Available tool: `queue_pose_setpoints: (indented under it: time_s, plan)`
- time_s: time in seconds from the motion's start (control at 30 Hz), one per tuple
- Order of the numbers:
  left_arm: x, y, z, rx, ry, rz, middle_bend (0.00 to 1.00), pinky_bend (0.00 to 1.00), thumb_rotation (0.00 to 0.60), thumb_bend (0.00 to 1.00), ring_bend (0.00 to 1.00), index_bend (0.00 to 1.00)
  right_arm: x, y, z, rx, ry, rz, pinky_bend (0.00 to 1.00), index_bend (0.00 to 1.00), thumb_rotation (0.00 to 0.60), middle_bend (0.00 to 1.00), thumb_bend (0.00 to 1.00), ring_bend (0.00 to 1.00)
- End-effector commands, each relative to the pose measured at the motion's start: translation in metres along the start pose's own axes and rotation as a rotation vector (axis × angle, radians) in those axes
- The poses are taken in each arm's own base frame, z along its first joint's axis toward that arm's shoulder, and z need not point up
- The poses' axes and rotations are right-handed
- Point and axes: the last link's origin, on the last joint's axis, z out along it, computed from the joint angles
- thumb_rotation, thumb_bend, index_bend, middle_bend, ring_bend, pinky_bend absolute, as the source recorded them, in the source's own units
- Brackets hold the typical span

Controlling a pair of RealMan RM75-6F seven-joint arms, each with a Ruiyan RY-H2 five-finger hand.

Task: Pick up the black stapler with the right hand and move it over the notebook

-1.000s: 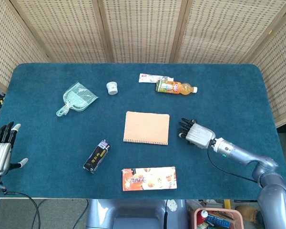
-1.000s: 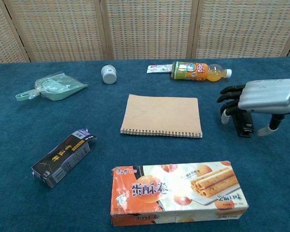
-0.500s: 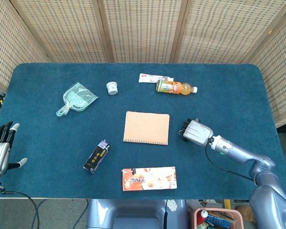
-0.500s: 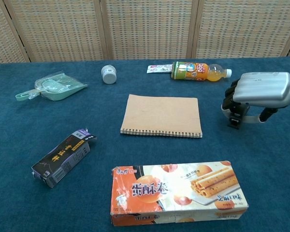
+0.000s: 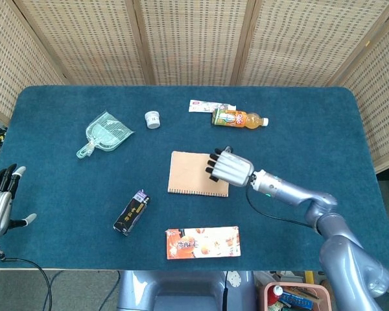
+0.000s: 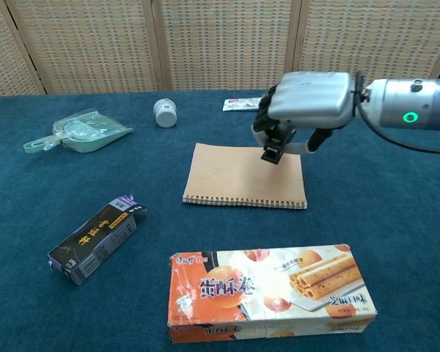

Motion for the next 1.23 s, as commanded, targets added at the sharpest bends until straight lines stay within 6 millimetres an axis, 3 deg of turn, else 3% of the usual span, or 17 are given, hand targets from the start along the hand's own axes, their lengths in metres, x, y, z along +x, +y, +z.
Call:
queue_pose_setpoints:
  time_s: [0.03,0.17,0.2,0.27,0.3,0.37,0.43,0.53,0.67,0.73,0.93,1.1,1.23]
  plan:
    - [0.0,0.0,0.0,0.0,-0.003,-0.003,0.0,0.0,0.6,0.04,0.0,0.0,-0.001,-0.023,0.032,0.018,-0.011,0.013,0.41,0.52,0.6,0.53,0.48,0.36]
    - [0.001,-0.002,0.001,0.003,-0.006,-0.008,0.0,0.0,0.6,0.04,0.0,0.0,-0.004,-0.036,0.043,0.037,-0.023,-0.016,0.4,0.52,0.6,0.53,0.48,0.36]
    - [0.001,-0.002,0.001,0.003,-0.007,-0.009,0.0,0.0,0.6,0.04,0.0,0.0,-0.005,-0.037,0.044,0.043,-0.028,-0.029,0.38,0.48,0.6,0.5,0.44,0.35]
    - [0.001,-0.003,0.001,0.005,-0.008,-0.013,0.0,0.0,0.6,0.04,0.0,0.0,-0.013,-0.038,0.043,0.039,-0.072,-0.062,0.25,0.35,0.6,0.33,0.25,0.24]
    - [0.002,-0.003,0.0,0.005,-0.007,-0.013,0.0,0.0,0.6,0.04,0.0,0.0,-0.016,-0.036,0.042,0.029,-0.092,-0.066,0.17,0.24,0.6,0.2,0.12,0.14]
    - [0.002,-0.003,0.0,0.003,-0.005,-0.016,0.0,0.0,0.6,0.04,0.0,0.0,-0.018,-0.034,0.039,0.001,-0.101,-0.053,0.1,0.12,0.6,0.05,0.01,0.02]
    - [0.002,-0.003,0.0,0.002,-0.006,-0.017,0.0,0.0,0.6,0.04,0.0,0.0,-0.015,-0.032,0.037,-0.015,-0.088,-0.047,0.08,0.06,0.6,0.0,0.0,0.0]
    - [0.001,-0.002,0.0,-0.003,-0.014,-0.019,0.0,0.0,0.6,0.04,0.0,0.0,-0.009,-0.027,0.03,-0.033,-0.056,-0.056,0.07,0.05,0.6,0.0,0.0,0.0]
    - [0.001,-0.002,0.0,-0.007,-0.024,-0.027,0.0,0.0,0.6,0.04,0.0,0.0,0.003,-0.015,0.006,-0.083,0.005,-0.067,0.07,0.05,0.6,0.0,0.0,0.0]
    - [0.003,-0.002,0.0,-0.01,-0.019,-0.032,0.0,0.0,0.6,0.04,0.0,0.0,0.009,-0.007,-0.014,-0.126,0.039,-0.068,0.07,0.05,0.6,0.0,0.0,0.0]
    - [0.006,0.001,-0.007,-0.044,0.002,-0.04,0.0,0.0,0.6,0.04,0.0,0.0,0.034,0.005,-0.125,-0.45,0.108,-0.01,0.03,0.05,0.6,0.0,0.0,0.0]
    - [0.005,0.006,-0.015,-0.087,0.011,-0.042,0.0,0.0,0.6,0.04,0.0,0.0,0.044,-0.016,-0.206,-0.736,0.142,0.175,0.0,0.05,0.6,0.0,0.0,0.0]
    - [0.002,0.007,-0.021,-0.113,0.023,-0.028,0.0,0.0,0.6,0.04,0.0,0.0,0.036,-0.04,-0.262,-0.938,0.074,0.302,0.0,0.01,0.6,0.0,0.0,0.0]
